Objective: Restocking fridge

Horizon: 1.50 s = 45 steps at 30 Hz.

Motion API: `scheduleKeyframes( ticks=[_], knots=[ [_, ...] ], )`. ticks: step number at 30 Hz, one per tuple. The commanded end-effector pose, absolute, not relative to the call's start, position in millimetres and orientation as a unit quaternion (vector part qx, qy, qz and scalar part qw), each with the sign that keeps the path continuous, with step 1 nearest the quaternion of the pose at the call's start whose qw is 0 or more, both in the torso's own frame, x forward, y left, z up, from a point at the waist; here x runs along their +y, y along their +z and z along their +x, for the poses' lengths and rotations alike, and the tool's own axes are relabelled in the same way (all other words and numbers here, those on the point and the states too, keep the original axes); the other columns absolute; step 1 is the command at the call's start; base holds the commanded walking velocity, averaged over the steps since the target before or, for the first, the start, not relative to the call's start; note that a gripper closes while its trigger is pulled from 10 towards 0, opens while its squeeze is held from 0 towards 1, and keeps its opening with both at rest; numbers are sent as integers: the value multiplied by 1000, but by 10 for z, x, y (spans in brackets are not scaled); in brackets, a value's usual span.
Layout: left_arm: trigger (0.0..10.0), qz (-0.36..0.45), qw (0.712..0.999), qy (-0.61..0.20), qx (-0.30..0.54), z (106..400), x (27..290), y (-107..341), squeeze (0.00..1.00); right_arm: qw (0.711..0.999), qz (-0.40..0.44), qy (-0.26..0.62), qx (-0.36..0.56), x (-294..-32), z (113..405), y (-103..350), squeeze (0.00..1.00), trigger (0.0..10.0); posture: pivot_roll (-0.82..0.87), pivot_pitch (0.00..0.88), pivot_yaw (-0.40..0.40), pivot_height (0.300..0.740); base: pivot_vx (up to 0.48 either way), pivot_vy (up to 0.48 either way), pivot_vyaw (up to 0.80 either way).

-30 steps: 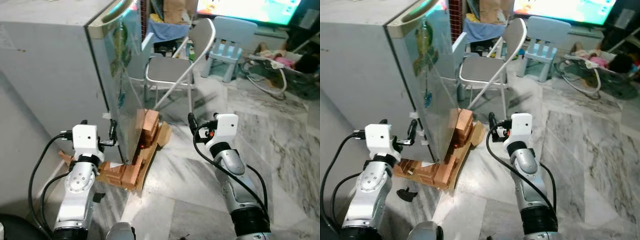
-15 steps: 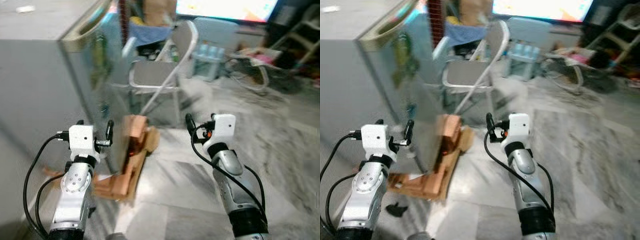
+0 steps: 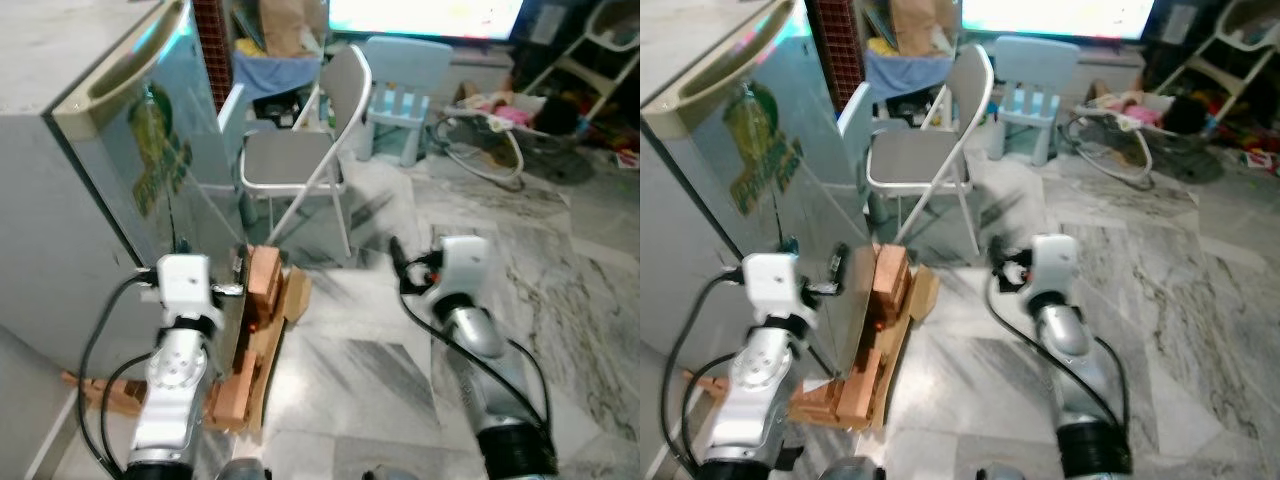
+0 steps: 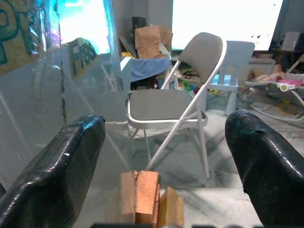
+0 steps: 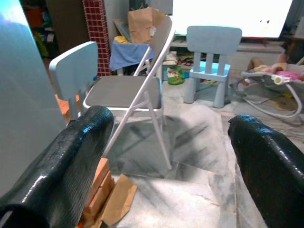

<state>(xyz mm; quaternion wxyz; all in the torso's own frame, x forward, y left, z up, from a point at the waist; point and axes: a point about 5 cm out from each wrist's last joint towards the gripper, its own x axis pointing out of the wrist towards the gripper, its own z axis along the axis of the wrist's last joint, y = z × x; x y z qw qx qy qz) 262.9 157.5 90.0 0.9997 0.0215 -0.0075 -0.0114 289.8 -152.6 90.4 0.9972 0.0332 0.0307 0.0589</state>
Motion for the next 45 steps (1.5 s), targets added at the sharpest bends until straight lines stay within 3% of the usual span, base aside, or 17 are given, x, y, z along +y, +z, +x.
scheduleKeyframes(
  ticks=[1,13,24,28,45],
  knots=[
    [10000,29,1000,2,-10,2620,1644,917,0,997,35,69,21,-1453,2918,963,0,10000,99,0,-25,740,0,0,0],
    [10000,44,998,38,-14,2705,1757,961,0,996,30,79,9,-1418,2911,996,0,10000,97,0,-18,740,0,0,514],
    [10000,32,999,10,-17,2792,1641,989,0,997,33,68,14,-1439,2898,982,0,10000,91,0,-18,740,0,0,114],
    [10000,30,999,-24,-21,2984,1593,1045,0,997,33,70,28,-1441,2834,930,0,10000,79,0,-16,740,0,0,0],
    [10000,43,998,-24,-30,3420,1616,1174,0,996,29,70,47,-1488,2719,908,0,10000,42,0,-11,740,0,0,0]
  ],
)
